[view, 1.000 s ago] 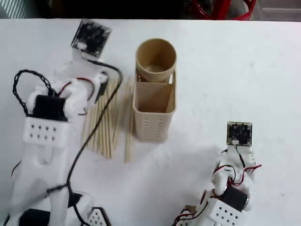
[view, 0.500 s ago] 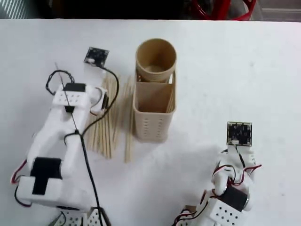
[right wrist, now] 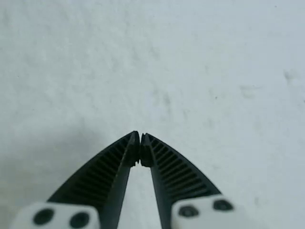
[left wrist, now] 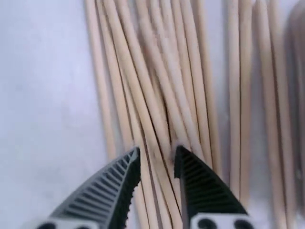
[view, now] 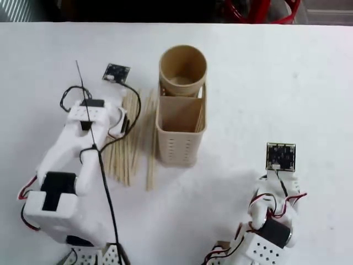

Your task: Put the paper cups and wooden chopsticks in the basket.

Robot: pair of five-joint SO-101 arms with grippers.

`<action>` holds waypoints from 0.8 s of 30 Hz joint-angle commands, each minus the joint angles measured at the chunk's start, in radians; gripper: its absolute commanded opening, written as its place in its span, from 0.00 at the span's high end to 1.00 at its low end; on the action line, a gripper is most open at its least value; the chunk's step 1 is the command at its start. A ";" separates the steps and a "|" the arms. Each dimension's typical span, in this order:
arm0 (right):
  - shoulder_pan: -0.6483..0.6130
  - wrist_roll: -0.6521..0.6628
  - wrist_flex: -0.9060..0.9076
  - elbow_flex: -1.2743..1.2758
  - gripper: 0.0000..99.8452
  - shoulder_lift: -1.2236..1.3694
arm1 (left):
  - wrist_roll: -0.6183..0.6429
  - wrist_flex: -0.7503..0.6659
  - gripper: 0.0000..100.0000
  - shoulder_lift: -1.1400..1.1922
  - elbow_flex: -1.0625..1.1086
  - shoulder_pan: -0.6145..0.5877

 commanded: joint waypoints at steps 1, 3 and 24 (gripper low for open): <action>0.008 0.002 0.004 0.009 0.98 -0.002 | 0.005 -0.015 0.85 -0.002 -0.051 0.010; 0.008 0.002 0.004 0.009 0.98 -0.002 | 0.005 -0.017 0.85 0.001 -0.051 0.010; 0.008 0.002 0.004 0.009 0.98 -0.002 | 0.005 0.012 0.85 0.005 -0.038 0.050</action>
